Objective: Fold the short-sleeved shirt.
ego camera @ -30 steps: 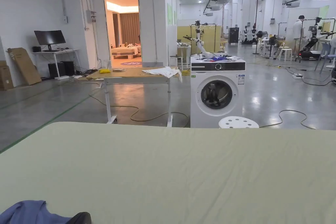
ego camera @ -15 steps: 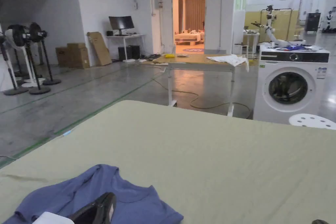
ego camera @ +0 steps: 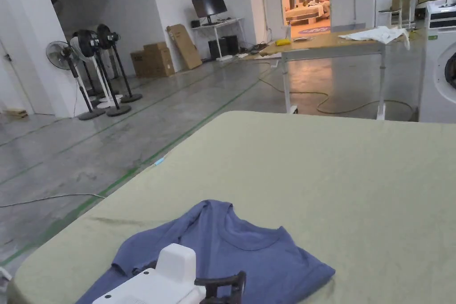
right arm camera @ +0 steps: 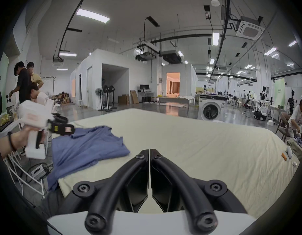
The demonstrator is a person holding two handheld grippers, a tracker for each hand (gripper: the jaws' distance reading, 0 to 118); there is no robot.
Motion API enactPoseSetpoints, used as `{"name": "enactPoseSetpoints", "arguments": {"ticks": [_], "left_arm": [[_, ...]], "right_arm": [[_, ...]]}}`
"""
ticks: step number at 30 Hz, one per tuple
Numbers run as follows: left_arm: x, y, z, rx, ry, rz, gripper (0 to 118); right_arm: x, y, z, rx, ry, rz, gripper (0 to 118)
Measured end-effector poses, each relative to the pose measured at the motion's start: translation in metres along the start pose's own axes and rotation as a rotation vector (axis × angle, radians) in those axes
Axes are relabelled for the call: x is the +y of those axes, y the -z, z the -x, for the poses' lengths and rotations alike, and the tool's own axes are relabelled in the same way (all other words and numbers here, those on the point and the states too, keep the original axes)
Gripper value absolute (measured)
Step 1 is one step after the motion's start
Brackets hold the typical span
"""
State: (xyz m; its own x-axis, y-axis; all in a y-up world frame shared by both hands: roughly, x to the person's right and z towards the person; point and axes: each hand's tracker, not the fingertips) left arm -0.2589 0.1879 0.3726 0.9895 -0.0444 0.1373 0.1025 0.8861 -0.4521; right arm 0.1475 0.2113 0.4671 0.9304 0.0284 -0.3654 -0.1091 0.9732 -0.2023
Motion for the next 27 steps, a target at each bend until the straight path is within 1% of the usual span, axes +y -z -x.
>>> {"name": "enactPoseSetpoints", "arguments": {"ticks": [3,6,7,8,10,11,12,13,14,15,16,17,18,20,21,22,23,24,25,27], "left_arm": [[-0.008,0.074,0.032,-0.009,-0.039,0.149,104],[-0.015,0.129,0.056,0.09,-0.01,0.252,92],[-0.018,0.142,0.061,0.125,0.005,0.256,87],[-0.018,0.152,0.065,0.117,-0.005,0.261,86],[-0.019,0.167,0.075,0.089,-0.084,0.336,85],[-0.022,0.177,0.079,0.113,-0.118,0.365,83],[-0.022,0.18,0.08,0.1,-0.138,0.368,83],[-0.019,0.179,0.082,0.1,-0.127,0.34,78],[-0.015,0.179,0.08,0.095,-0.114,0.344,67],[-0.012,0.177,0.078,0.07,-0.084,0.352,47],[-0.01,0.176,0.076,0.063,-0.059,0.352,19],[-0.009,0.175,0.075,0.101,-0.033,0.368,0],[-0.01,0.178,0.075,0.144,-0.017,0.379,0],[-0.01,0.18,0.076,0.144,-0.062,0.393,0],[-0.007,0.179,0.075,0.147,-0.069,0.394,0],[0.003,0.178,0.071,0.177,-0.115,0.396,0],[0.016,0.17,0.063,0.176,-0.121,0.342,0],[0.031,0.159,0.054,0.121,-0.139,0.261,0],[0.045,0.153,0.045,0.073,-0.164,0.217,0],[0.068,0.142,0.021,0.044,-0.14,0.179,0]], "right_arm": [[-0.017,-0.004,0.001,-0.013,-0.004,0.085,0],[-0.033,-0.016,-0.003,-0.036,-0.015,0.148,0],[-0.04,-0.022,-0.006,-0.051,-0.015,0.164,0],[-0.047,-0.027,-0.01,-0.068,-0.006,0.19,0],[-0.06,-0.033,-0.019,-0.106,0.019,0.262,0],[-0.065,-0.035,-0.022,-0.137,0.028,0.284,0],[-0.069,-0.038,-0.025,-0.158,0.034,0.294,0],[-0.073,-0.041,-0.028,-0.17,0.047,0.298,0],[-0.075,-0.044,-0.031,-0.177,0.064,0.295,0],[-0.078,-0.047,-0.033,-0.187,0.083,0.293,0],[-0.08,-0.049,-0.035,-0.198,0.109,0.294,0],[-0.083,-0.051,-0.038,-0.203,0.136,0.299,0],[-0.085,-0.052,-0.039,-0.206,0.154,0.301,0],[-0.088,-0.056,-0.041,-0.219,0.165,0.298,0],[-0.088,-0.058,-0.041,-0.229,0.163,0.295,0],[-0.089,-0.061,-0.041,-0.239,0.153,0.29,0],[-0.089,-0.064,-0.041,-0.248,0.135,0.284,0],[-0.091,-0.067,-0.041,-0.258,0.127,0.275,0],[-0.092,-0.069,-0.043,-0.263,0.135,0.276,0],[-0.094,-0.075,-0.048,-0.273,0.17,0.28,0]]}}
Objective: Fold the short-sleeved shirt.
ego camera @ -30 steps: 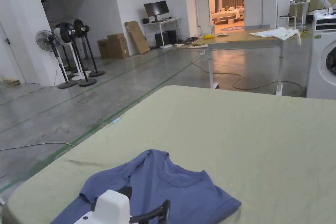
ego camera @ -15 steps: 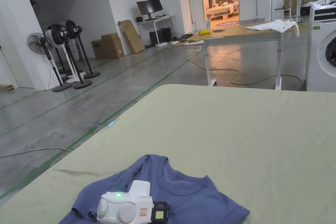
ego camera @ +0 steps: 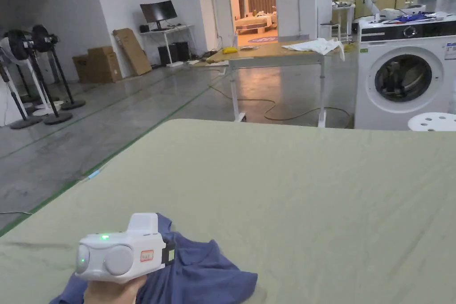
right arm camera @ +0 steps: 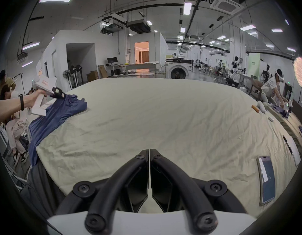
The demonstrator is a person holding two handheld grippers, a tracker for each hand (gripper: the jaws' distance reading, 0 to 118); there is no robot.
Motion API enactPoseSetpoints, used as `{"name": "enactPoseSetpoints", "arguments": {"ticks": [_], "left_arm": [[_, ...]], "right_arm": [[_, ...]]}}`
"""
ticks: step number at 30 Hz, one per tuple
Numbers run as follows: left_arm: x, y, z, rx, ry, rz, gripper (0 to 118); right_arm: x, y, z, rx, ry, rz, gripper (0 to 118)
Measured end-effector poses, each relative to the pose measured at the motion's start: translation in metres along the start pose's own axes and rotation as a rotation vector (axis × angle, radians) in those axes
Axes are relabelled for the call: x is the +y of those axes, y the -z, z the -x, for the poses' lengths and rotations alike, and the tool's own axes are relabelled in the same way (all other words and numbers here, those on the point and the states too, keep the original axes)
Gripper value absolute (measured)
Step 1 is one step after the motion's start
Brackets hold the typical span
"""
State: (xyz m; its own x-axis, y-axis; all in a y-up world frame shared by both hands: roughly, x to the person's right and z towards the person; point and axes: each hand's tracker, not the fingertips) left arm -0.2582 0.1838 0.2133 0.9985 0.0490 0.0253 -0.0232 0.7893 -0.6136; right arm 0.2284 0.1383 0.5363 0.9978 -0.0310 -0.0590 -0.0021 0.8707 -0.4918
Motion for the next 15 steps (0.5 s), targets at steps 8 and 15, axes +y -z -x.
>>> {"name": "enactPoseSetpoints", "arguments": {"ticks": [8,15], "left_arm": [[0.031,-0.066,-0.19,-0.516,0.115,-0.155,0],[-0.037,-0.11,-0.4,-0.943,0.372,-0.062,0]], "right_arm": [[-0.006,-0.044,-0.017,-0.089,0.089,-0.075,0],[-0.016,-0.092,-0.077,-0.217,0.137,-0.104,0]]}}
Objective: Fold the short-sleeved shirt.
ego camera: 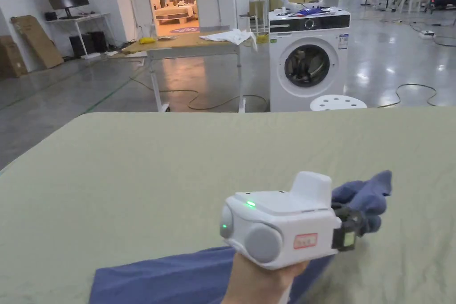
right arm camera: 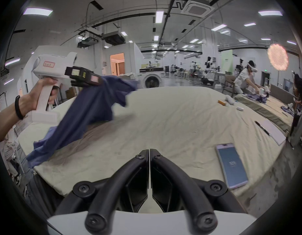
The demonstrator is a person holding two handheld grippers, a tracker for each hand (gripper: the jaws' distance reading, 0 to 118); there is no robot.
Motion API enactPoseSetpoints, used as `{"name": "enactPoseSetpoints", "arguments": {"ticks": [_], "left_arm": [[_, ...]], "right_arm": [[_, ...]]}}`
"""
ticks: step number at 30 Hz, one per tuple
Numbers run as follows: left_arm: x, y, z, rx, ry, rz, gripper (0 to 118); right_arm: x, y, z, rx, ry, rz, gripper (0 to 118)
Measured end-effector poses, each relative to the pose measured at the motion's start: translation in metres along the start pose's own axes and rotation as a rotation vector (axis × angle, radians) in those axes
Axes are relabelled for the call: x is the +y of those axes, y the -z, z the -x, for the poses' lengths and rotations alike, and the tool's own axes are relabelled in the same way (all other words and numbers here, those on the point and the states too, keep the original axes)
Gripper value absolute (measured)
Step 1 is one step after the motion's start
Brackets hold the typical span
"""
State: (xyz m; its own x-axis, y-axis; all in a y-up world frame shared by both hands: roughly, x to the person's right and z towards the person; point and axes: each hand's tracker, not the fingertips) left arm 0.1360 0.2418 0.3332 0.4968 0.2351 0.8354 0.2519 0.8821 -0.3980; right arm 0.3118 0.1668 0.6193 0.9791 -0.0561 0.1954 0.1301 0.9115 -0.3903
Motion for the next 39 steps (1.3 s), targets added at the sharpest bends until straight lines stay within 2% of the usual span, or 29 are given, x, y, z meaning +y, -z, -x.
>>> {"name": "enactPoseSetpoints", "arguments": {"ticks": [5,8,11,14,15,16,17,18,19,24,27,29,32,34,36,39], "left_arm": [[-0.058,0.069,-0.109,-0.299,0.046,0.152,0],[-0.097,0.08,-0.141,-0.31,0.026,0.219,0],[-0.127,0.074,-0.138,-0.274,-0.011,0.238,0],[-0.139,0.073,-0.119,-0.204,-0.083,0.223,12],[-0.14,0.066,-0.11,-0.176,-0.107,0.216,19],[-0.138,0.06,-0.102,-0.147,-0.127,0.192,48],[-0.132,0.048,-0.094,-0.111,-0.124,0.146,72],[-0.126,0.034,-0.085,-0.092,-0.114,0.099,84],[-0.118,0.012,-0.076,-0.068,-0.107,0.045,86],[-0.079,-0.096,-0.045,0.19,-0.004,-0.201,86],[-0.072,-0.153,-0.045,0.411,0.053,-0.306,82],[-0.076,-0.184,-0.049,0.52,0.092,-0.367,61],[-0.088,-0.214,-0.062,0.632,0.147,-0.41,21],[-0.093,-0.231,-0.07,0.635,0.095,-0.435,0],[-0.098,-0.243,-0.077,0.631,0.05,-0.479,0],[-0.103,-0.243,-0.081,0.661,0.092,-0.43,0]], "right_arm": [[-0.009,-0.028,-0.023,-0.083,0.039,-0.017,0],[-0.013,-0.043,-0.032,-0.109,0.039,-0.016,0],[-0.014,-0.047,-0.034,-0.109,0.041,-0.016,0],[-0.012,-0.038,-0.031,-0.086,0.05,-0.014,0],[-0.011,-0.034,-0.029,-0.076,0.052,-0.015,0],[-0.008,-0.031,-0.027,-0.068,0.052,-0.017,0],[-0.005,-0.029,-0.023,-0.058,0.046,-0.023,0],[-0.001,-0.028,-0.02,-0.045,0.039,-0.034,0],[0.003,-0.027,-0.017,-0.021,0.033,-0.049,0],[0.026,-0.021,-0.009,0.03,0.008,-0.097,0],[0.043,-0.017,-0.004,0.03,-0.027,-0.136,0],[0.05,-0.015,-0.002,0.036,-0.034,-0.157,0],[0.056,-0.012,0.001,0.034,-0.036,-0.178,0],[0.057,-0.011,0.003,0.034,-0.031,-0.182,0],[0.057,-0.011,0.005,0.034,-0.022,-0.184,0],[0.057,-0.008,0.006,0.041,-0.007,-0.189,0]]}}
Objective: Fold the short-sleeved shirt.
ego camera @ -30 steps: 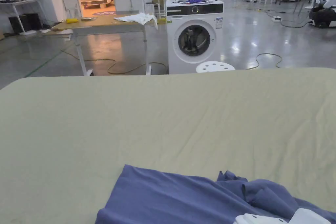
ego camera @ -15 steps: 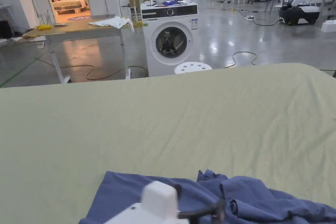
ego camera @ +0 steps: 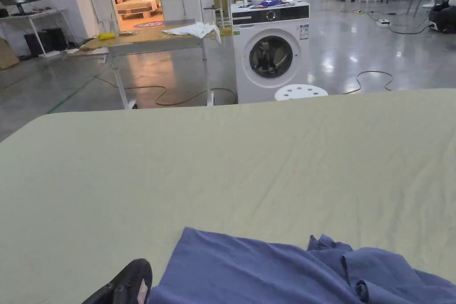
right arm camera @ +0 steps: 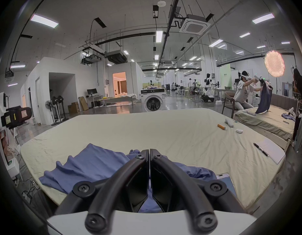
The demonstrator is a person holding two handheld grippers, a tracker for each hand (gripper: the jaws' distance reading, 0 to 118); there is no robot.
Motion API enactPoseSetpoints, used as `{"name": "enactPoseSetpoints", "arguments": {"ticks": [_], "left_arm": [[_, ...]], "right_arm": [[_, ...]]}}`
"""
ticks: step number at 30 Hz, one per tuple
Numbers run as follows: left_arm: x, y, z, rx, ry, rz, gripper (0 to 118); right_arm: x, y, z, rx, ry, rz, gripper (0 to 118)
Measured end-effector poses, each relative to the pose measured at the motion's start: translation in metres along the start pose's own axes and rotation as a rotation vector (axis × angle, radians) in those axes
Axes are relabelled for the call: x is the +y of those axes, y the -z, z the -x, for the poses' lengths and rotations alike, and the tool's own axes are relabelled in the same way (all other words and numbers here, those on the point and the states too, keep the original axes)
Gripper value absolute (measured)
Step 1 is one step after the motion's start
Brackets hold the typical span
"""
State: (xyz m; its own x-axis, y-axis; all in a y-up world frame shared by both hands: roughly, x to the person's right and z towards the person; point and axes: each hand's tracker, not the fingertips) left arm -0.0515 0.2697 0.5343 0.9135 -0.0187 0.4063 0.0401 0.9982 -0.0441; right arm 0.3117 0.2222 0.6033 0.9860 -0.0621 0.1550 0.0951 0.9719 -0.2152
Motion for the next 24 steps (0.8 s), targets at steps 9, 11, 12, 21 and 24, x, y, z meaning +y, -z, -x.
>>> {"name": "enactPoseSetpoints", "arguments": {"ticks": [9,11,12,21,24], "left_arm": [[-0.039,0.068,0.035,-0.057,-0.066,0.178,0],[-0.052,0.104,0.051,-0.097,-0.127,0.284,0],[-0.058,0.122,0.061,-0.114,-0.149,0.326,0],[-0.107,0.303,0.089,-0.092,-0.104,0.606,73],[-0.126,0.349,0.098,-0.032,-0.154,0.697,73]], "right_arm": [[-0.009,-0.003,-0.002,0.0,-0.002,0.01,0],[-0.013,-0.008,-0.008,-0.006,0.012,0.026,0],[-0.017,-0.01,-0.012,-0.012,0.024,0.032,0],[-0.041,-0.02,-0.047,-0.132,0.166,0.106,0],[-0.045,-0.021,-0.058,-0.171,0.168,0.128,0]]}}
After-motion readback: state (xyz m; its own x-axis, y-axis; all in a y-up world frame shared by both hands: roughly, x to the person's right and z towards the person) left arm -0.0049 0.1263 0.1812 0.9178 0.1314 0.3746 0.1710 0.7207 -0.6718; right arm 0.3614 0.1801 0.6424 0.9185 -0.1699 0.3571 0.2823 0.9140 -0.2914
